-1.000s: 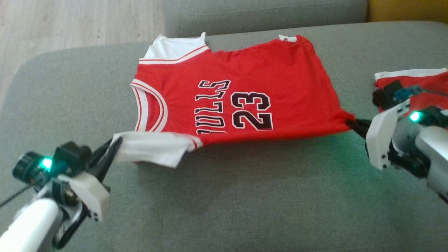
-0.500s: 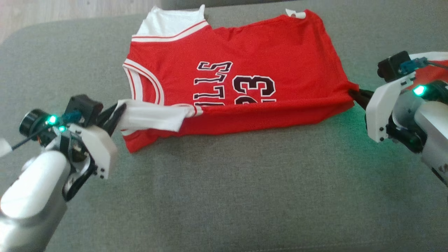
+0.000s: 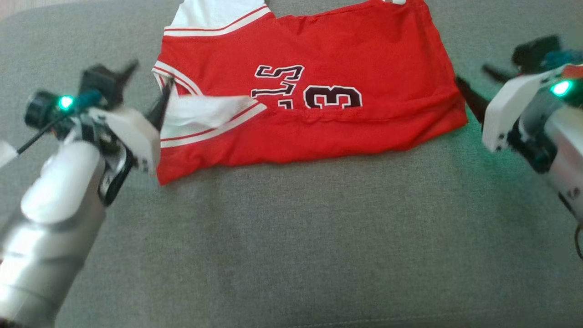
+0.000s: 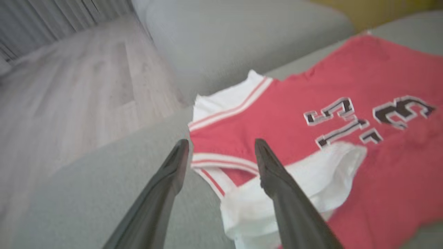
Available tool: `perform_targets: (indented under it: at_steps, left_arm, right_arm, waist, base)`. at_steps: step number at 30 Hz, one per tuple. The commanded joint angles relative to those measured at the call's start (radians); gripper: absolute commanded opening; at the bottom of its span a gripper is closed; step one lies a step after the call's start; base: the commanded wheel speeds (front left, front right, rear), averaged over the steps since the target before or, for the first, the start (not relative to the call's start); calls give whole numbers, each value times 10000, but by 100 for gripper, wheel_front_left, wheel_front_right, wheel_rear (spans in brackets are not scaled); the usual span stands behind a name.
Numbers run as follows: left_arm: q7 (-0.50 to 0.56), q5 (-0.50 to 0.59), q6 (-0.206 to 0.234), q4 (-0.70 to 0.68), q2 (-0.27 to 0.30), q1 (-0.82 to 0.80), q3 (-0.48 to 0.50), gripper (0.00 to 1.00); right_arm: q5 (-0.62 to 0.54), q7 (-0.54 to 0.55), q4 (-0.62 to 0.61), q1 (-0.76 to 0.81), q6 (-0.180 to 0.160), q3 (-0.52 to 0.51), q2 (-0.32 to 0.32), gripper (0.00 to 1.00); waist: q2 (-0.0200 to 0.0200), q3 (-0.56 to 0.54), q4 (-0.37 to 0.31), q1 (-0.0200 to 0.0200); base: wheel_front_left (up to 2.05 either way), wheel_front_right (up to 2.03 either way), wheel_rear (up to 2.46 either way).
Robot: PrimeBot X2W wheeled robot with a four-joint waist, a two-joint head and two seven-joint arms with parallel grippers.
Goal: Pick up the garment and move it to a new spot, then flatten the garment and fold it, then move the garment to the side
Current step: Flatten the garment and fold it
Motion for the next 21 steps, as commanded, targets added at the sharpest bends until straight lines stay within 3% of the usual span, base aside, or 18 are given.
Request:
perform_targets:
  at_steps: [1, 6, 10, 15, 19, 21]
  left_arm:
    - [-773, 144, 319, -45, 198, -818, 640, 100]
    - [-2989, 131, 1010, 278, -356, -960, 1201, 100]
    - [-3540, 68, 1398, -209, -692, -470, 1699, 100]
    - [-3580, 695, 2016, -2401, -1129, 1032, 2682, 100]
    - [-3582, 1270, 2241, -3762, -1609, 2755, 3275, 100]
    - [-3582, 1321, 2237, -3957, -1779, 3171, 3406, 100]
  right_arm:
    - [30, -587, 97, -266, -9, -288, 14, 100]
    - [216, -2628, 645, -444, -9, -1240, 512, 100]
    - [-63, -3135, 708, -376, -9, -2280, 881, 100]
    - [-1898, -3149, -733, 794, -9, -5710, 1102, 100]
    - [-4070, -3151, -2434, 2956, -9, -8502, 2150, 100]
    - [-4622, -3151, -2884, 3538, -9, -9046, 2499, 100]
  waist:
    - [0, -11, 8, -1]
    - [0, -225, 9, -1]
    - [0, -534, 21, -1]
    - [0, -819, 66, -1]
    - [0, -990, 32, -1]
    - [0, -1030, 27, -1]
  base:
    - [0, 0, 0]
    - [0, 0, 0]
    - [0, 0, 0]
    - [0, 0, 0]
    - [0, 0, 0]
    - [0, 0, 0]
